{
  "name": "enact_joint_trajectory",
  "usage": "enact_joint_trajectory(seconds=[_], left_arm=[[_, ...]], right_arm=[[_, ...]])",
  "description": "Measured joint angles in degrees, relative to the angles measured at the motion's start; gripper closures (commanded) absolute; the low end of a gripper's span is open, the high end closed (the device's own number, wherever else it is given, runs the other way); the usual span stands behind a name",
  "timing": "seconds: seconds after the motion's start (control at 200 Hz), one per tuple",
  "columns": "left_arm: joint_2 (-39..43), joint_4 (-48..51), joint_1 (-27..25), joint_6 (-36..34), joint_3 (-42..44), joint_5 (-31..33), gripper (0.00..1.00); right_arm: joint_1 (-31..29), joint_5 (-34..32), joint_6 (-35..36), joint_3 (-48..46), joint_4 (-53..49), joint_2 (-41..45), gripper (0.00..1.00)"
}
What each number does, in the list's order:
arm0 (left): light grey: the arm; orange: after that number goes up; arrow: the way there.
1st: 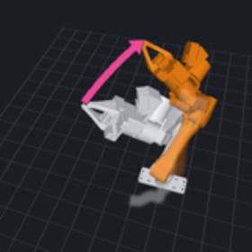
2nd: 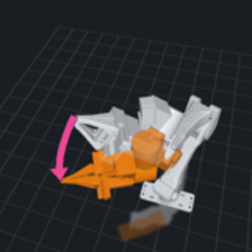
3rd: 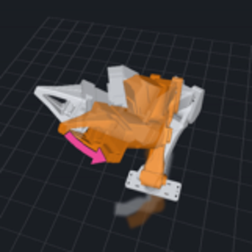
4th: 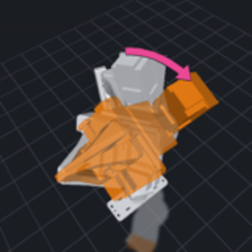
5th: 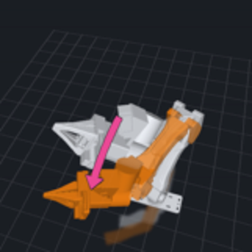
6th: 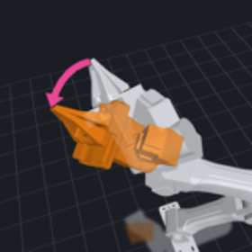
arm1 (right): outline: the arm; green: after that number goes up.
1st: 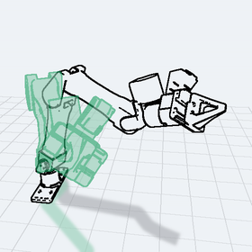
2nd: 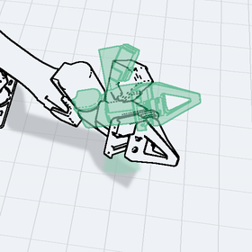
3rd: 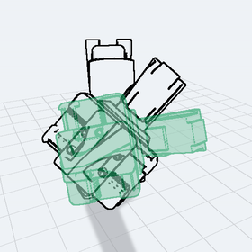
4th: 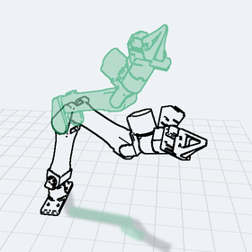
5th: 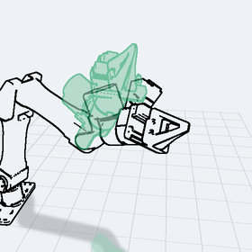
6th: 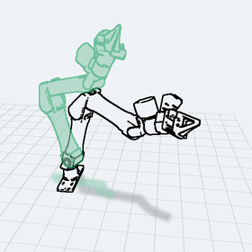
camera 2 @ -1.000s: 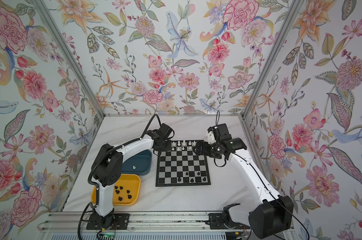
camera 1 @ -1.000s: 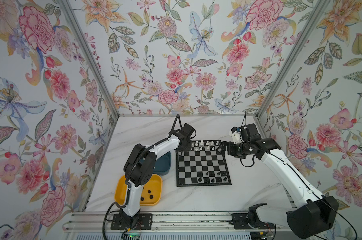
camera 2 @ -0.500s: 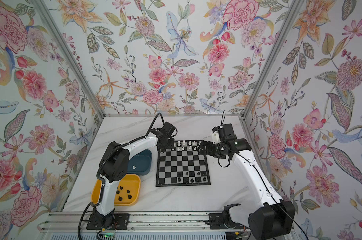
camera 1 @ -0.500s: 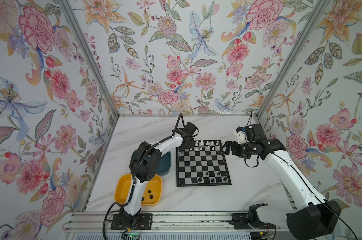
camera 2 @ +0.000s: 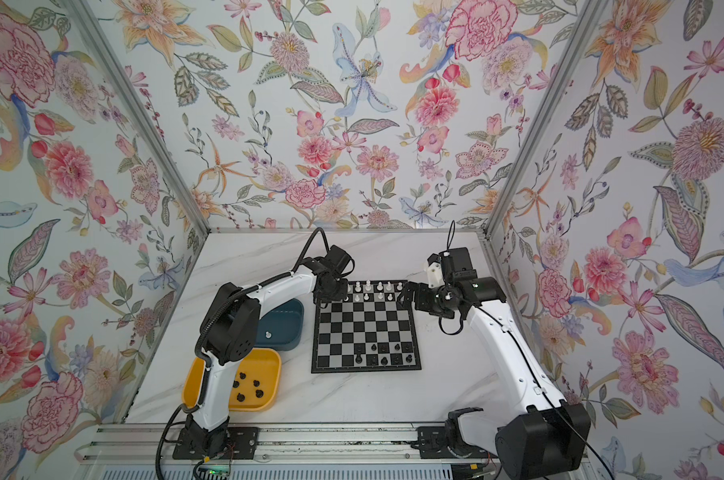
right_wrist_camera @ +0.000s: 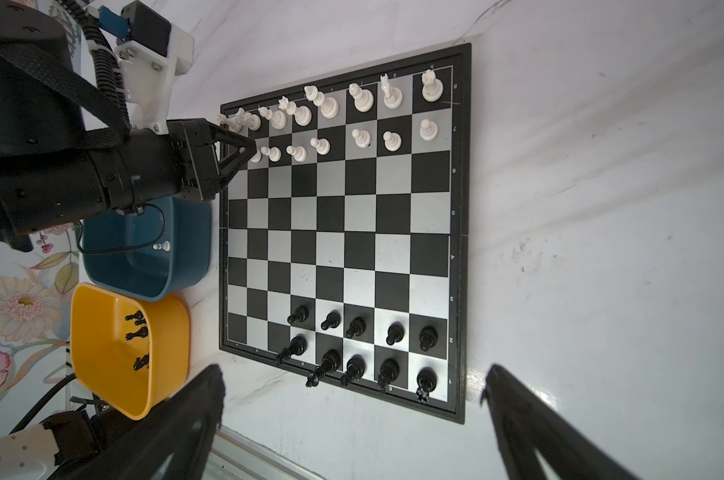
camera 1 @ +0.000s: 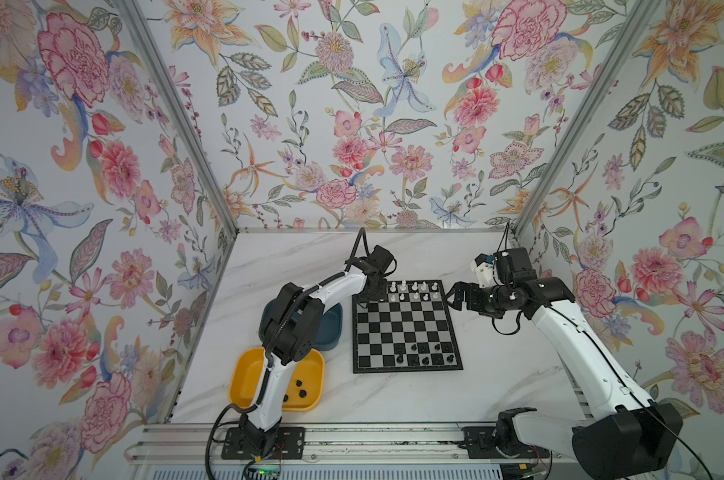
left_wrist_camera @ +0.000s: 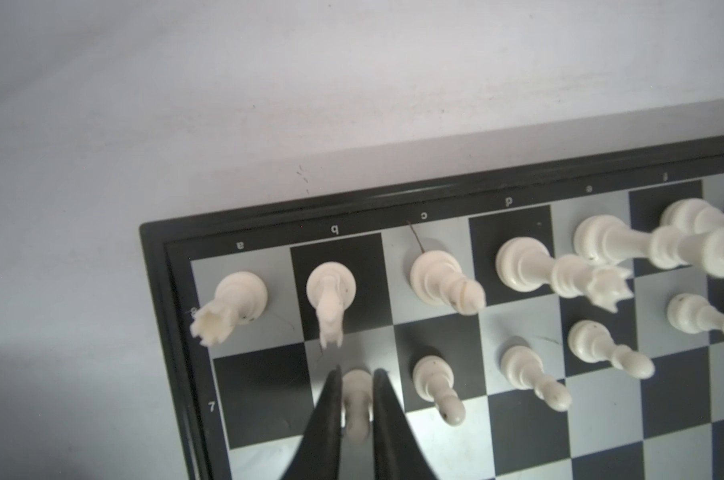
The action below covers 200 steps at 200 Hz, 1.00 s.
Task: Set up the chess pieces on the board
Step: 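Lower the pawn onto the second-row square and open the left gripper, then move the open left gripper back over the last pawn in the teal tub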
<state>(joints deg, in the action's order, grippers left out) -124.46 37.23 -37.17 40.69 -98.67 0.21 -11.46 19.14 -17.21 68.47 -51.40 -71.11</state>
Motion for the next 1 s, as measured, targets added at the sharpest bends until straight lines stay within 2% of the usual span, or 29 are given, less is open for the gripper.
enact_joint_trajectory(seconds=[0.06,0.185,0.656,0.821,1.001], left_arm=[[0.0,0.2,0.0,-0.2,0.0,0.0,0.63],[0.0,0.5,0.0,-0.2,-0.1,0.0,0.61],[2.1,5.4,0.2,-0.4,-6.2,3.7,0.6],[10.7,7.3,1.2,-0.2,-1.4,6.7,0.59],[25.2,8.5,5.1,1.0,11.9,9.3,0.58]], right_arm=[[0.0,0.0,0.1,0.0,0.0,-0.1,0.01],[0.0,0.0,0.1,0.0,0.0,-0.2,0.01],[0.3,0.7,0.1,0.0,0.2,-0.8,0.01],[0.0,1.5,-0.1,0.0,1.0,-2.5,0.01],[-3.5,1.5,-0.2,0.5,2.6,-5.5,0.01]])
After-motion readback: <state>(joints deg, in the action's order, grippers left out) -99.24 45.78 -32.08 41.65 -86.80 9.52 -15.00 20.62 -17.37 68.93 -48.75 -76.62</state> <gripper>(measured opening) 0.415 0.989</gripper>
